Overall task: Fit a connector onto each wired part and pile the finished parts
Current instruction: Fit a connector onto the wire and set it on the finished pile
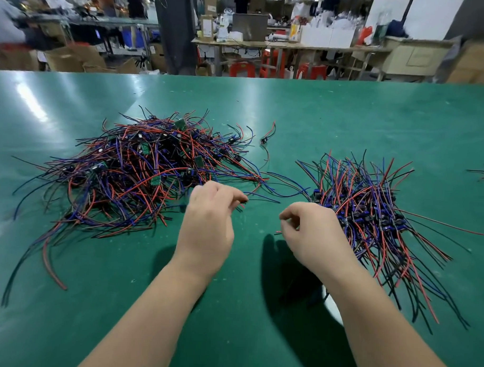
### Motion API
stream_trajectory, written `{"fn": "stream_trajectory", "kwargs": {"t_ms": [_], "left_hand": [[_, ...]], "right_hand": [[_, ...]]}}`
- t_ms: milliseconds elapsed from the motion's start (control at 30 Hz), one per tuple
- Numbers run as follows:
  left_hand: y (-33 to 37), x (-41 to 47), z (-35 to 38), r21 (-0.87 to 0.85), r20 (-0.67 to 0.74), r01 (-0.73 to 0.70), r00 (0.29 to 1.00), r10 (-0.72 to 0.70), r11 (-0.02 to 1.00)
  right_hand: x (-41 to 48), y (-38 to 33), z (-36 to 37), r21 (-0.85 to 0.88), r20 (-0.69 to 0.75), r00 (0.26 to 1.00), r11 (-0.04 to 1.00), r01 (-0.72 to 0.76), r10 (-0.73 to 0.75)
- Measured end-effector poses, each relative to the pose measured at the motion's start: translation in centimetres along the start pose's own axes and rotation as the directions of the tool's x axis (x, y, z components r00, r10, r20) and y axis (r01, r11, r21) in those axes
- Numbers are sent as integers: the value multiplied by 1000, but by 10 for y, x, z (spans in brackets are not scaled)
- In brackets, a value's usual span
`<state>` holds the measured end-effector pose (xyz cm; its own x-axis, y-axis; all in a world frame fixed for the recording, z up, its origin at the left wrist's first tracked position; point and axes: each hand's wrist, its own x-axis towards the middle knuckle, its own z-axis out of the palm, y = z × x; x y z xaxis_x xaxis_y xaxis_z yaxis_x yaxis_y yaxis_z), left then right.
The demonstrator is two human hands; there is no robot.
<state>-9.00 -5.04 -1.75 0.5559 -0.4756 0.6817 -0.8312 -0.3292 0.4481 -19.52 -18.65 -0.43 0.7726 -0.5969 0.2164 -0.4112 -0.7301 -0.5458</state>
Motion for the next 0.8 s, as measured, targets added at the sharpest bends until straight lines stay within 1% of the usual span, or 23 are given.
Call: {"fn": "stream_trajectory", "kwargs": {"t_ms": [67, 100, 133, 167, 200, 233, 300, 333, 367, 400, 433, 467, 500, 533, 567, 600, 633, 667, 700, 733, 767, 800], "left_hand": [[17, -6, -4, -93, -91, -101, 992, 92, 991], [27, -10, -5, -156, -110, -141, 986, 125, 978], [35, -14, -5, -220, -125, -180, 980, 155, 959], [42, -18, -4, -279, -134, -215, 974, 184, 936], [48, -21, -3, -329, -140, -245, 968, 210, 912], [52, -23, -2, -376, -146, -270, 962, 231, 887], [55, -25, -3, -437, -175, -297, 954, 243, 849], [55, -24, -4, -455, -201, -299, 952, 230, 839], [53, -23, -5, -467, -226, -286, 953, 200, 837], [50, -21, -6, -467, -244, -256, 957, 154, 846], [46, -19, -7, -463, -251, -206, 963, 96, 862], [43, -17, -9, -462, -237, -133, 971, 22, 877], [41, -14, -10, -480, -202, -39, 977, -67, 876], [38, -12, -11, -513, -143, 68, 976, -164, 856], [37, -10, -10, -546, -65, 178, 965, -253, 818], [36, -9, -10, -576, 31, 286, 944, -330, 765], [35, -6, -9, -613, 143, 394, 908, -394, 685], [37, -4, -10, -653, 272, 498, 857, -437, 570], [40, -2, -11, -678, 404, 588, 799, -445, 441], [42, -3, -12, -674, 509, 653, 750, -423, 346], [45, -4, -12, -660, 580, 691, 719, -383, 297], [46, -7, -12, -651, 618, 706, 707, -346, 280]], "right_hand": [[1, 0, 0, -16, 132, 991, 1000, 6, -4], [1, -3, -1, 35, 207, 977, 998, 52, -58], [0, -7, -2, 114, 246, 959, 986, 119, -144], [-2, -13, -3, 188, 235, 942, 962, 198, -240], [-5, -18, -4, 235, 187, 931, 934, 269, -315], [-7, -21, -3, 256, 128, 927, 915, 312, -352], [-8, -22, -3, 333, 56, 943, 896, 292, -328], [-8, -21, -4, 433, 32, 956, 866, 248, -290], [-8, -22, -5, 574, 19, 969, 796, 190, -245], [-7, -23, -7, 721, 21, 982, 683, 116, -189], [-5, -23, -10, 837, 40, 992, 546, 33, -121], [-3, -21, -13, 917, 72, 996, 396, -44, -56], [-1, -19, -15, 961, 111, 994, 255, -105, -10], [1, -17, -17, 978, 144, 990, 149, -144, 14], [2, -15, -19, 981, 165, 986, 94, -167, 32], [3, -14, -21, 980, 182, 982, 76, -185, 46], [3, -13, -22, 977, 193, 980, 77, -197, 55], [4, -13, -23, 975, 201, 978, 89, -206, 59], [4, -12, -22, 972, 203, 977, 111, -209, 60], [4, -11, -21, 967, 205, 977, 140, -211, 55], [4, -11, -20, 961, 209, 977, 177, -213, 43], [3, -11, -18, 951, 215, 976, 222, -216, 28]]}}
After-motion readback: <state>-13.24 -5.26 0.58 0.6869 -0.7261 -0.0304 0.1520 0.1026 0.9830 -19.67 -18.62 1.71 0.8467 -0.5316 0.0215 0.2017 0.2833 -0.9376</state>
